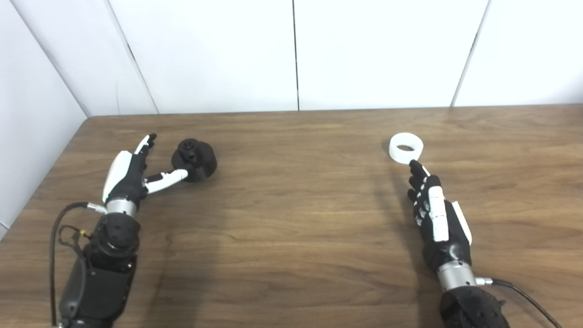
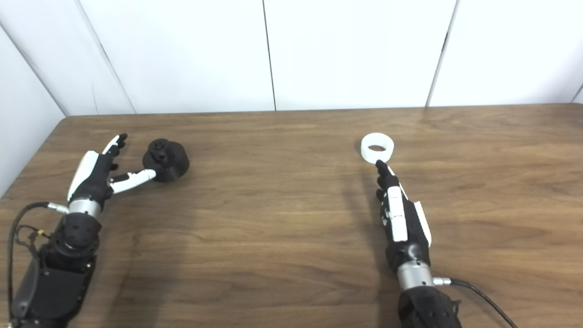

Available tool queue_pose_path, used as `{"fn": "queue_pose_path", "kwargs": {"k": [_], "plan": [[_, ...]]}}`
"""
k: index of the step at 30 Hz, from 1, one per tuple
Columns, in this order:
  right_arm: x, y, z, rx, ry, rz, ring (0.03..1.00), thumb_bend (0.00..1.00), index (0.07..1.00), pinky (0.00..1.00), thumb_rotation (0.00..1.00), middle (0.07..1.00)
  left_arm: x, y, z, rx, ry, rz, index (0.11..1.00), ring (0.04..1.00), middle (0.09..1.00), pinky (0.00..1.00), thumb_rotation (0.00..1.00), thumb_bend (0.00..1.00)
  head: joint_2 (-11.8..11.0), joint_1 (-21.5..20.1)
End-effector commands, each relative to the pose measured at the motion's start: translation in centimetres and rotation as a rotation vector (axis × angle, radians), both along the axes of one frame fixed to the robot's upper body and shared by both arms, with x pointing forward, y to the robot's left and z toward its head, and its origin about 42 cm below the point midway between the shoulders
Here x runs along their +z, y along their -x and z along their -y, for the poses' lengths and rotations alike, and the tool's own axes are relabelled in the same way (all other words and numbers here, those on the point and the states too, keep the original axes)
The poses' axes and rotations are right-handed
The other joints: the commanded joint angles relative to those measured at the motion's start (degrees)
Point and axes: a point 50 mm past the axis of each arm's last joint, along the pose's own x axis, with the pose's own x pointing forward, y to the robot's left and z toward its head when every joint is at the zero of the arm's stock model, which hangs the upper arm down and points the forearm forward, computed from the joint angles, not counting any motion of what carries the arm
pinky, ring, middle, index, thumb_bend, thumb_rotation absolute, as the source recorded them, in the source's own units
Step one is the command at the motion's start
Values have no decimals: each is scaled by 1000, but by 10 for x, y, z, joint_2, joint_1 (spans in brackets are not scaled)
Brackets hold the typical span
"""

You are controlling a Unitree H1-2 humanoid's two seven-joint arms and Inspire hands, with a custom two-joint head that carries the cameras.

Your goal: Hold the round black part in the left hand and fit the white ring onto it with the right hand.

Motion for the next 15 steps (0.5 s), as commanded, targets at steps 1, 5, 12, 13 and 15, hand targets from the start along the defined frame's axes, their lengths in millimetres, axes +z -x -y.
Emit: {"fn": "queue_pose_path", "kwargs": {"k": [1,5,12,13,15], "plan": [[12,-4,-5,3,-10,70,985,532,919,1000,1000,974,37,-18,-8,-33,-79,97,965,983,974,903,442,993,0,0],[12,-4,-4,-3,-7,67,979,533,919,1000,1000,968,40,-24,-11,-53,-101,94,956,979,961,906,433,1000,0,1],[12,-4,-3,-1,-8,68,980,547,922,1000,1000,965,43,-27,-13,-103,-92,60,962,998,978,927,392,1000,-2,0],[12,-4,-3,-3,-7,68,980,551,922,1000,1000,965,43,-28,-13,-113,-88,56,962,999,981,934,385,1000,-2,0],[12,-4,-2,-8,-6,63,978,558,920,997,1000,964,45,-28,-13,-132,-81,34,970,1000,990,957,373,1000,-2,-2]]}}
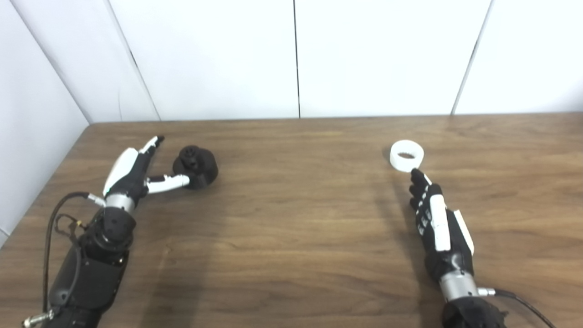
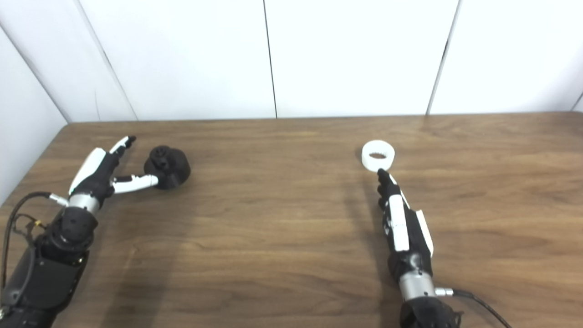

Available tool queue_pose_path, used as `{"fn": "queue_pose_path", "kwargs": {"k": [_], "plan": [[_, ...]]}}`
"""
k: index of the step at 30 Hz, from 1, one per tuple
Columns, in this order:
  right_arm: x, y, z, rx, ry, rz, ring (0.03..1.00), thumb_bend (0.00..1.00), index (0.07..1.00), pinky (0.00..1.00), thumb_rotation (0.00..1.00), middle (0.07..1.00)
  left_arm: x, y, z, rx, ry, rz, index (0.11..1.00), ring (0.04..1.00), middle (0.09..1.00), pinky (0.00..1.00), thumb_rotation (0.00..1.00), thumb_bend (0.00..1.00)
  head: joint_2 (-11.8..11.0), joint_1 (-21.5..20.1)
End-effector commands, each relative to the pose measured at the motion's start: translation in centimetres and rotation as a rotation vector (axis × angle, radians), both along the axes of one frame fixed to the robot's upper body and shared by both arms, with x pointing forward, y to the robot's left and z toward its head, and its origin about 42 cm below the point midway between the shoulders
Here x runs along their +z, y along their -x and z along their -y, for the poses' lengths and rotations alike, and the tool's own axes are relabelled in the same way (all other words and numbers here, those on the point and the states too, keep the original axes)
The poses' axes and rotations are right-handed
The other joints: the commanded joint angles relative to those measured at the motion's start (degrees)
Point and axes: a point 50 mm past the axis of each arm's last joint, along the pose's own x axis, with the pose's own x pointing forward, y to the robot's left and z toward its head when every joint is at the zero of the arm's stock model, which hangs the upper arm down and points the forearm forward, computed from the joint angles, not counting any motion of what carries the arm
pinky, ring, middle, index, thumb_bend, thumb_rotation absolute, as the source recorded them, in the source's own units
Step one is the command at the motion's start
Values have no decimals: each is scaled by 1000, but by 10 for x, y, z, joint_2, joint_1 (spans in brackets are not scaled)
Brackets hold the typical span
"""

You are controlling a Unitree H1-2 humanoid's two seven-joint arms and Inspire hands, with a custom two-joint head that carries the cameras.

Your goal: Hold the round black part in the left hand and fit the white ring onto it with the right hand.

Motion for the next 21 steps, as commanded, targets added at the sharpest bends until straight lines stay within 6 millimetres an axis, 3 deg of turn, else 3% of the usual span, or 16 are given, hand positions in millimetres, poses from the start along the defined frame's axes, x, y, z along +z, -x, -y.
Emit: {"fn": "queue_pose_path", "kwargs": {"k": [1,21], "plan": [[13,-4,-3,-1,-8,63,977,559,921,995,1000,964,38,-16,-10,-29,-36,61,974,1000,994,964,369,1000,0,0],[9,0,1,-4,-7,66,977,526,921,998,1000,962,48,-32,-14,-95,-75,-78,962,1000,1000,974,337,1000,-3,1]]}}
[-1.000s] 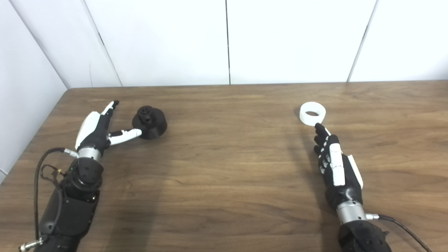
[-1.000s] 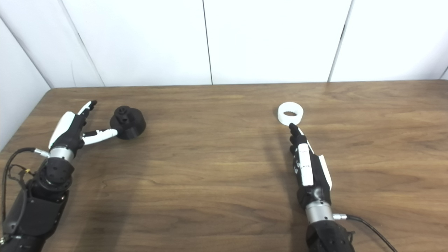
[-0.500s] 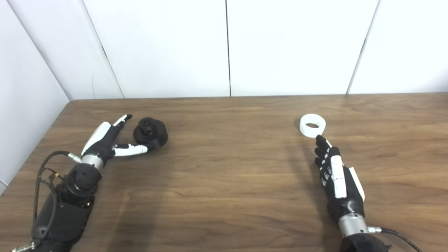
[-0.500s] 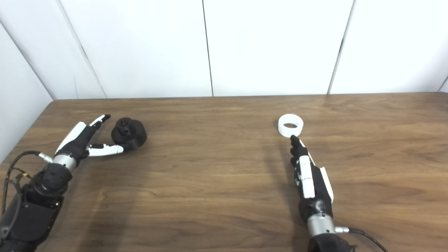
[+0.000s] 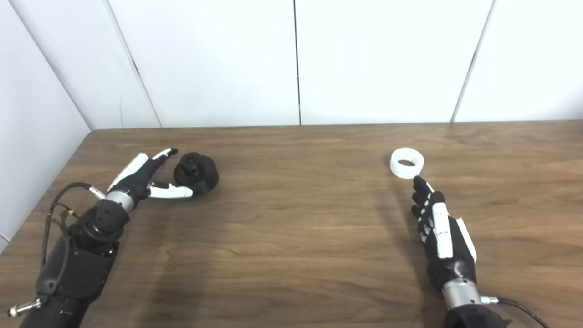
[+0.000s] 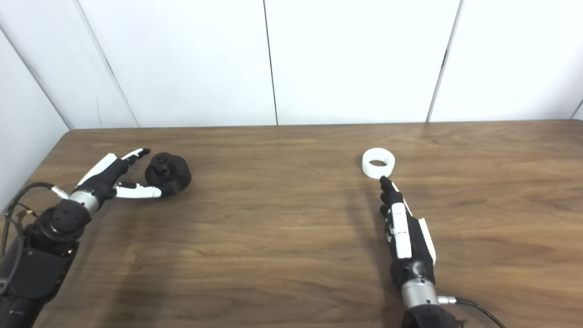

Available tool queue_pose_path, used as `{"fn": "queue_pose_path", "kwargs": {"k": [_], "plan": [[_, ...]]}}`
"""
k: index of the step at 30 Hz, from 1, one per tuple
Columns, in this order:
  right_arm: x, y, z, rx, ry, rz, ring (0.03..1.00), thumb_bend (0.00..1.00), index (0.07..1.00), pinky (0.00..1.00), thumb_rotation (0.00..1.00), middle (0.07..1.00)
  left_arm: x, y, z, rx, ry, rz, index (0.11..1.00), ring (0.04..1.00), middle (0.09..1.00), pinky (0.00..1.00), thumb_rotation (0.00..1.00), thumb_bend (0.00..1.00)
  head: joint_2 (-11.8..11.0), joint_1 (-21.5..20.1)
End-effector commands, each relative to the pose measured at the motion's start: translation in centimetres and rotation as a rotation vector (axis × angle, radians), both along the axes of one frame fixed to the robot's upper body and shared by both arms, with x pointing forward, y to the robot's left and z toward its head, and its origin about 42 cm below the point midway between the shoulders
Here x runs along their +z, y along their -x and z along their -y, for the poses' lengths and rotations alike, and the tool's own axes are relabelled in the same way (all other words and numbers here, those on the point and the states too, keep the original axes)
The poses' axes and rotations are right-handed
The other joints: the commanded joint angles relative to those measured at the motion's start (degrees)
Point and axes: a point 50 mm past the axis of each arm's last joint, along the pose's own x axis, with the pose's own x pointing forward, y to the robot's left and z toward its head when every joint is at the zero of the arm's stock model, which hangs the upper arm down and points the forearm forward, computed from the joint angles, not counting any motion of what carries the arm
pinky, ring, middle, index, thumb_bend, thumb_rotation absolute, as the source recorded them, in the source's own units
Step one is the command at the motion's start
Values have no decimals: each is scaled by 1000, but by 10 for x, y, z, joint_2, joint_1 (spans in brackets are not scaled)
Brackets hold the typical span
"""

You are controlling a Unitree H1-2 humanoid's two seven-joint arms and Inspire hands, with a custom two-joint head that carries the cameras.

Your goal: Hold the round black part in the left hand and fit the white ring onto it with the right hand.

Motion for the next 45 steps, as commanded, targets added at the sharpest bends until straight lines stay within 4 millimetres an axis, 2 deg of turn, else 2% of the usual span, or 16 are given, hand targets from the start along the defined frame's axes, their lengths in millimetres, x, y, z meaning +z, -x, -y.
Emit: {"fn": "queue_pose_path", "kwargs": {"k": [1,15,20,24,29,39,45], "plan": [[9,0,-1,5,-7,70,974,520,920,995,1000,959,36,-17,-9,7,-60,78,962,1000,1000,974,343,1000,0,0],[9,2,1,2,1,66,976,529,922,998,1000,957,38,-31,-7,-49,-70,90,892,996,944,941,281,1000,0,-3],[9,2,1,1,3,63,977,533,919,999,1000,955,38,-34,-5,-55,-67,90,907,982,951,904,296,1000,0,-3],[9,2,2,1,8,64,979,542,921,1000,1000,957,38,-36,-2,-65,-87,89,913,1000,953,966,330,1000,0,-5],[9,2,2,-1,-1,66,982,539,921,1000,1000,957,38,-37,1,-83,-92,86,909,1000,963,945,349,1000,-1,-6],[11,4,2,-12,-9,64,981,536,921,1000,1000,953,36,-39,8,-98,-132,95,889,987,961,902,332,1000,1,-7],[11,4,3,-19,-10,64,979,542,916,1000,1000,955,34,-39,10,-103,-123,92,867,997,974,913,332,1000,2,-8]]}}
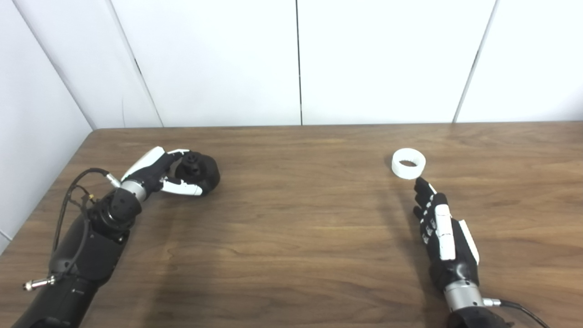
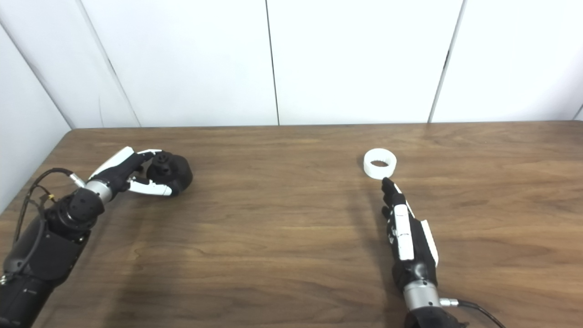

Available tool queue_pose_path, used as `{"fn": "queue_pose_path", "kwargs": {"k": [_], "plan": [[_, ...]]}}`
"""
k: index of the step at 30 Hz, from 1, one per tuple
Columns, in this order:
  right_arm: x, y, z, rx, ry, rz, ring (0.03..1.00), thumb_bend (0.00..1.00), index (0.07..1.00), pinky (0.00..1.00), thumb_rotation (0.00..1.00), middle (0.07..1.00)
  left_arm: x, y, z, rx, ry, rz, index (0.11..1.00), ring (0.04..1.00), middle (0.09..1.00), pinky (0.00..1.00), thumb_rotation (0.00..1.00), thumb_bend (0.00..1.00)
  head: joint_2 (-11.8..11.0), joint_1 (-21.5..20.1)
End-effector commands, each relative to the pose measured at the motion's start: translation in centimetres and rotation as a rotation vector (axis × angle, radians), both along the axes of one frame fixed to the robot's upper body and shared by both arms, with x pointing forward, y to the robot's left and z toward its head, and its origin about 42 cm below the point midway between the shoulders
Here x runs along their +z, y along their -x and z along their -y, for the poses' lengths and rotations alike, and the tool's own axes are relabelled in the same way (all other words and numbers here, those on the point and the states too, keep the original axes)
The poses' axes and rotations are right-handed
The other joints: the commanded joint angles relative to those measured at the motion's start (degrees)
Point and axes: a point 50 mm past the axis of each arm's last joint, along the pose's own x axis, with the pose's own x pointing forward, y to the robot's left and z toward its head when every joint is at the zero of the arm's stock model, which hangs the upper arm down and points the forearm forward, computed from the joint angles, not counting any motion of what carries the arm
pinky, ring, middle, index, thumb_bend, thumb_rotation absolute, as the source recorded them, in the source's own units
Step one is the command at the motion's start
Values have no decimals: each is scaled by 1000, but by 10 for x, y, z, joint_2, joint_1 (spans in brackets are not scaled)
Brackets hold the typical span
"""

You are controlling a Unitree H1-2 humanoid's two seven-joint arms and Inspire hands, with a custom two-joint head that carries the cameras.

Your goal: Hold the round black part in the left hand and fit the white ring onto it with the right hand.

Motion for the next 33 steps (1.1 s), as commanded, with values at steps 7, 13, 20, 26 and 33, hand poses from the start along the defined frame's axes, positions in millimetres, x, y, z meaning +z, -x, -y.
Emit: {"fn": "queue_pose_path", "kwargs": {"k": [7,13,20,26,33], "plan": [[12,3,0,-7,-10,65,981,541,917,1000,1000,955,34,-14,1,-35,-69,117,828,979,951,882,328,999,1,1],[11,3,1,-6,-5,69,979,538,914,1000,1000,952,34,-14,2,-52,-75,129,786,981,928,907,261,933,1,1],[11,3,1,-7,-6,63,974,559,918,997,1000,946,33,-13,4,-51,-66,132,754,992,944,912,245,900,2,1],[12,2,1,1,-4,67,979,549,921,1000,1000,951,32,-13,4,-45,-62,132,745,999,948,918,237,894,1,1],[11,2,1,3,-5,62,983,565,921,1000,1000,952,29,-12,9,-61,-99,157,730,971,918,900,242,900,1,1]]}}
